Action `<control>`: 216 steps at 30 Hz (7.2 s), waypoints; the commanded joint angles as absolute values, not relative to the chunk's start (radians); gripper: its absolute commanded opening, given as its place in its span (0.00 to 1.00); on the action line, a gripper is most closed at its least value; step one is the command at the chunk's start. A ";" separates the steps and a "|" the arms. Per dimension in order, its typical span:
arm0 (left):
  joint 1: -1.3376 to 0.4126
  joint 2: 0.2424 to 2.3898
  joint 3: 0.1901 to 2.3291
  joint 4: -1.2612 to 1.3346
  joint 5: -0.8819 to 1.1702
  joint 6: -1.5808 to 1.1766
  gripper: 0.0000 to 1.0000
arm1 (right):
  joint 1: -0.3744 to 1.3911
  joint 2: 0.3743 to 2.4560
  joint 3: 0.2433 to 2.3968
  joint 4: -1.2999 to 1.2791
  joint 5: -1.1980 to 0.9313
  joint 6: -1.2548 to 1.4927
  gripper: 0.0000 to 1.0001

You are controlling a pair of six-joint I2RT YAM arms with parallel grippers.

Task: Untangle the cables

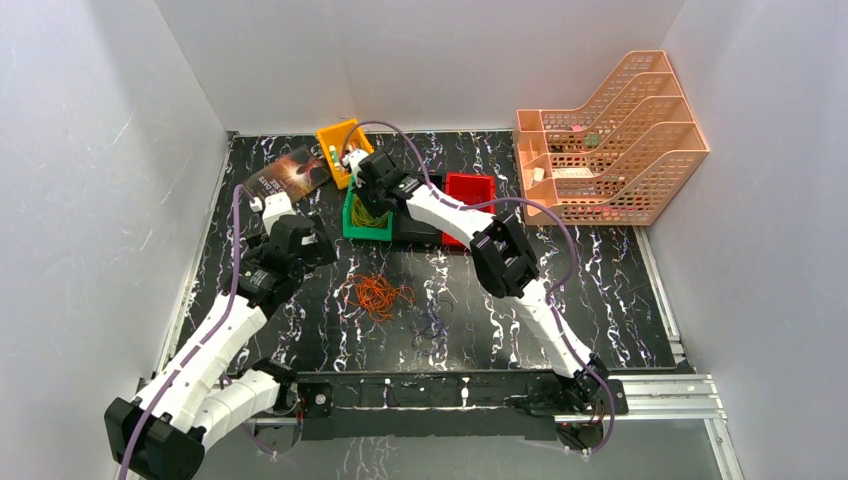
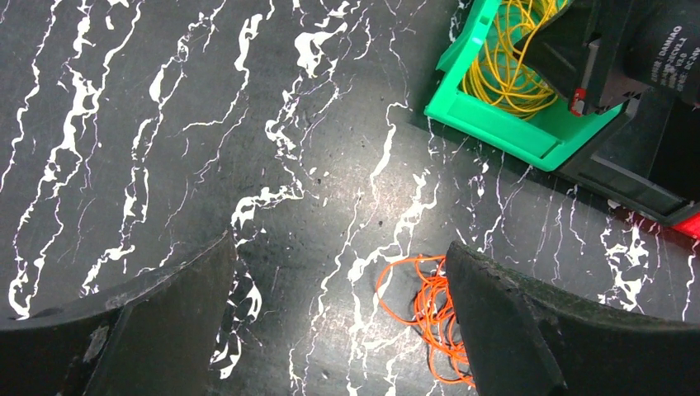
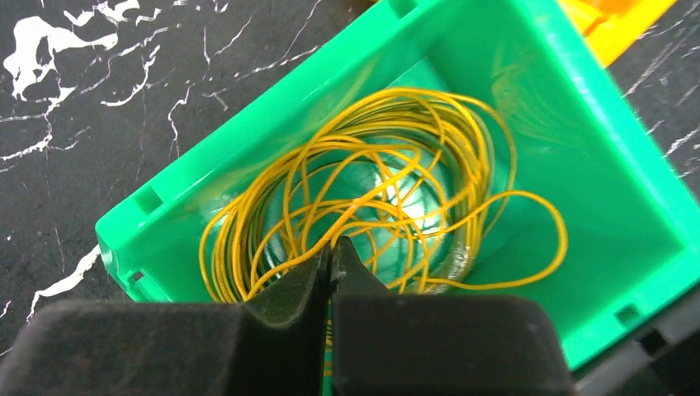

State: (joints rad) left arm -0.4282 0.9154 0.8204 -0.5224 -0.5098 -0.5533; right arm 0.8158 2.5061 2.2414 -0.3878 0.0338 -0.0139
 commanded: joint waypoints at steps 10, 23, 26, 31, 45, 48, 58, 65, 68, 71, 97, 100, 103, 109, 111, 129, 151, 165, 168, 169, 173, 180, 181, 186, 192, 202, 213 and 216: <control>-0.423 0.904 0.795 -0.539 -0.519 -0.560 0.98 | 0.836 2.356 2.213 -0.373 0.085 -0.061 0.38; -0.423 0.931 0.794 -0.524 -0.496 -0.563 0.98 | 0.836 2.170 2.027 -0.335 0.091 -0.059 0.59; -0.423 0.949 0.795 -0.508 -0.482 -0.560 0.98 | 0.836 2.121 1.978 -0.319 0.097 -0.055 0.64; -0.423 0.970 0.784 -0.481 -0.453 -0.557 0.98 | 0.836 2.039 1.895 -0.312 0.087 -0.040 0.65; -0.423 1.003 0.765 -0.436 -0.390 -0.545 0.98 | 0.794 2.012 1.816 -0.304 0.091 0.001 0.54; -0.423 0.994 0.762 -0.436 -0.388 -0.542 0.98 | 0.790 2.075 1.894 -0.341 0.083 0.000 0.52; -0.423 0.985 0.763 -0.440 -0.391 -0.540 0.98 | 0.790 2.157 1.979 -0.349 0.073 -0.005 0.33; -0.423 0.990 0.764 -0.440 -0.392 -0.538 0.98 | 0.793 2.164 1.987 -0.318 0.015 0.009 0.11; -0.424 0.986 0.763 -0.442 -0.393 -0.538 0.98 | 0.799 2.191 2.013 -0.309 0.001 0.015 0.06; -0.423 0.985 0.763 -0.442 -0.393 -0.540 0.98 | 0.805 2.261 2.090 -0.328 -0.014 0.017 0.04; -0.423 1.013 0.764 -0.431 -0.360 -0.542 0.98 | 0.842 2.399 2.186 -0.363 0.157 -0.098 0.29; -0.423 1.015 0.767 -0.430 -0.358 -0.541 0.98 | 0.843 2.357 2.169 -0.358 0.161 -0.099 0.41; -0.423 1.017 0.768 -0.430 -0.357 -0.540 0.98 | 0.844 2.316 2.146 -0.358 0.157 -0.102 0.48; -0.423 1.019 0.770 -0.430 -0.357 -0.540 0.98 | 0.844 2.219 2.064 -0.326 0.178 -0.105 0.55; -0.423 1.025 0.770 -0.430 -0.357 -0.538 0.98 | 0.844 2.198 2.045 -0.323 0.185 -0.106 0.59; -0.423 1.059 0.755 -0.334 -0.232 -0.485 0.98 | 0.843 1.583 1.426 -0.234 0.123 0.143 0.65; -0.555 1.128 0.709 -0.129 -0.115 -0.468 0.98 | 1.008 1.169 0.595 0.154 0.197 0.721 0.62; -0.554 1.100 0.708 -0.158 -0.122 -0.479 0.98 | 1.027 1.305 0.461 0.460 0.218 0.757 0.53; -0.554 1.090 0.708 -0.156 -0.119 -0.465 0.98 | 1.028 1.334 0.462 0.483 0.223 0.757 0.49; -0.554 1.089 0.708 -0.154 -0.117 -0.460 0.98 | 1.028 1.341 0.461 0.491 0.225 0.757 0.49; -0.554 1.078 0.704 -0.140 -0.105 -0.453 0.98 | 1.028 1.375 0.480 0.503 0.223 0.745 0.41; -0.554 1.059 0.692 -0.119 -0.079 -0.451 0.98 | 1.028 1.373 0.507 0.495 0.221 0.729 0.22; -0.554 1.055 0.689 -0.111 -0.074 -0.449 0.98 | 1.027 1.364 0.510 0.486 0.223 0.728 0.17; -0.553 1.017 0.695 -0.085 -0.058 -0.427 0.98 | 1.024 1.283 0.527 0.436 0.263 0.718 0.02; -0.554 0.965 0.709 0.039 0.000 -0.373 0.98 | 0.953 1.154 0.626 0.283 0.271 0.650 0.00; -0.553 0.984 0.701 0.246 0.294 -0.357 0.98 | 0.829 1.064 0.754 0.179 0.166 0.663 0.00; -0.555 1.053 0.721 0.446 0.525 -0.341 0.98 | 0.799 1.055 0.866 0.124 0.038 0.686 0.00; -0.555 1.083 0.724 0.484 0.585 -0.357 0.98 | 0.798 1.051 0.878 0.131 0.019 0.699 0.00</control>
State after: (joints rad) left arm -0.5529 1.0599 0.6968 0.3801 0.4507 -0.3557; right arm 0.8043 1.0805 0.8196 0.1059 0.0696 0.6811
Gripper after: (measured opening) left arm 0.983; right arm 0.043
